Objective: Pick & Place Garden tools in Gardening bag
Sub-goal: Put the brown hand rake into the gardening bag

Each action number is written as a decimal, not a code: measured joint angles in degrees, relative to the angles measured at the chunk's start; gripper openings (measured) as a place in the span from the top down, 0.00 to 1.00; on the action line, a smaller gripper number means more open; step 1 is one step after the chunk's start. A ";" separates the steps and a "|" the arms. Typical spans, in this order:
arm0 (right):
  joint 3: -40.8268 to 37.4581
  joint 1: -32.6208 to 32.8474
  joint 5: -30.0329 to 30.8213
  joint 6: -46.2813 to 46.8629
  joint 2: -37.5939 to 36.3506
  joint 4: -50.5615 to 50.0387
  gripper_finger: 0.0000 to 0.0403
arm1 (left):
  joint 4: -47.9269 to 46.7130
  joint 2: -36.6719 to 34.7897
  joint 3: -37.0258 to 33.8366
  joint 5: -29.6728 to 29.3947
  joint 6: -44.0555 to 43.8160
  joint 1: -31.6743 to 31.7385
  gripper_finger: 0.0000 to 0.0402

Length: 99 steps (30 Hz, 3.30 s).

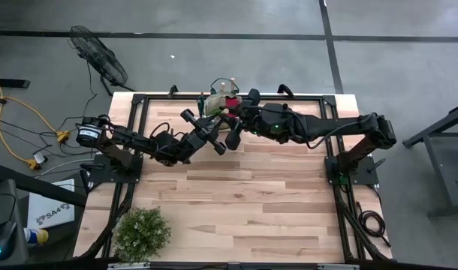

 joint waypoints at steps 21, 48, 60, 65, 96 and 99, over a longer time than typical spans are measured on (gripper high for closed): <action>0.11 0.04 -0.35 -0.64 0.00 -1.73 0.85 | 0.55 0.09 -0.04 -0.20 -0.09 0.00 0.85; 0.04 -2.90 -7.85 -3.87 0.17 -10.31 0.86 | -13.28 0.02 0.09 -6.60 -3.08 -0.04 0.61; 0.04 -8.87 -20.02 -10.32 0.13 -17.18 0.86 | -18.66 0.02 0.09 -13.03 -10.17 -3.05 0.60; 0.04 -9.33 -20.54 -11.34 0.13 -16.68 0.86 | -18.27 0.02 1.60 -17.83 -12.46 -4.62 0.60; 0.04 -10.32 -20.11 -9.64 0.72 -15.37 0.86 | -25.71 -0.04 5.53 -20.60 -21.44 -5.23 0.73; 0.05 -10.57 -19.80 -9.57 1.90 -14.58 0.86 | -25.62 0.03 5.53 -22.08 -21.47 -5.22 0.67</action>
